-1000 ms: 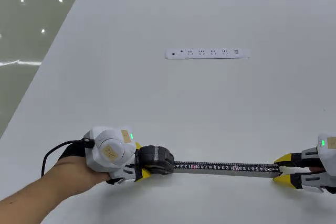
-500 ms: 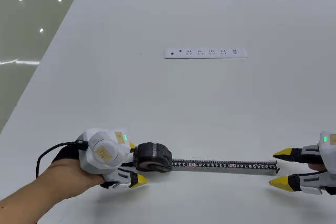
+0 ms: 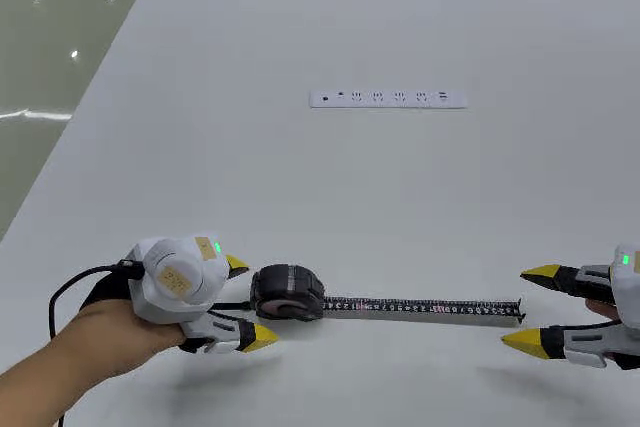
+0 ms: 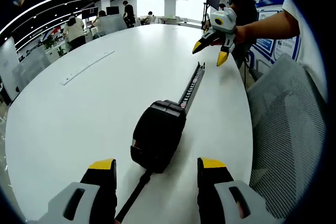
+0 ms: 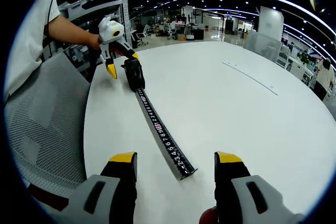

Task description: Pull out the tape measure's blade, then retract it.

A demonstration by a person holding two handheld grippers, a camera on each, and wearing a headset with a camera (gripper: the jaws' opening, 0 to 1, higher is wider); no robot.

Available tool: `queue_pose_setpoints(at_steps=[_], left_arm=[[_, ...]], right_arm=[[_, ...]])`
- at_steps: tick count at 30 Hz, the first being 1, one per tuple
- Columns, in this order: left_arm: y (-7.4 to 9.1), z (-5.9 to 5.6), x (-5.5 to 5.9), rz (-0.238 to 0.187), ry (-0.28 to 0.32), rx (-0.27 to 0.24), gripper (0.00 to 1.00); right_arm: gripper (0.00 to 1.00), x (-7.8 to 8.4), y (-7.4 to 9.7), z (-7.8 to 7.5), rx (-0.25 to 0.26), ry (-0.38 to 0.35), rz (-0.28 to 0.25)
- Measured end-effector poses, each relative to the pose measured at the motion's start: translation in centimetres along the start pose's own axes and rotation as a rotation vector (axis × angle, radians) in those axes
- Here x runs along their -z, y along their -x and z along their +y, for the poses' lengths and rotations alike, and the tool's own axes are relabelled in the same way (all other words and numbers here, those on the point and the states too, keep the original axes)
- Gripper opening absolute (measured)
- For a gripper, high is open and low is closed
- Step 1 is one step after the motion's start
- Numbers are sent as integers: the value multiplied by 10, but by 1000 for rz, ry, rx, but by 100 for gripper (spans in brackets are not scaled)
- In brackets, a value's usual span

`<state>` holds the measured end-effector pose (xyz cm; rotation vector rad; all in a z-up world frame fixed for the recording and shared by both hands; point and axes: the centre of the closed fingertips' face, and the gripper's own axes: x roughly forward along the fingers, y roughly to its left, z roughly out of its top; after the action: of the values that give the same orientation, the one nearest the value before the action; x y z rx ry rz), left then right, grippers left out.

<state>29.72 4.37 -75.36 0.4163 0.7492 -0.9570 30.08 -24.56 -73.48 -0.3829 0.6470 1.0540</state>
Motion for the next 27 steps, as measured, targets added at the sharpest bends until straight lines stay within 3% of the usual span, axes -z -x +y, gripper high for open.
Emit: queue_pose_setpoints(at_steps=[7, 10, 11, 27], left_arm=[[5, 1, -2, -19, 22, -13, 61], [9, 0, -1, -32, 48, -22, 63], [14, -1, 1, -51, 88, -37, 63], [36, -1, 9, -115, 192, -100, 73]], right_arm=[[59, -3, 3, 1, 22, -9, -15], [59, -6, 6, 6, 35, -17, -31], [59, -10, 8, 14, 46, -37, -48], [71, -23, 13, 24, 116, -82, -94]])
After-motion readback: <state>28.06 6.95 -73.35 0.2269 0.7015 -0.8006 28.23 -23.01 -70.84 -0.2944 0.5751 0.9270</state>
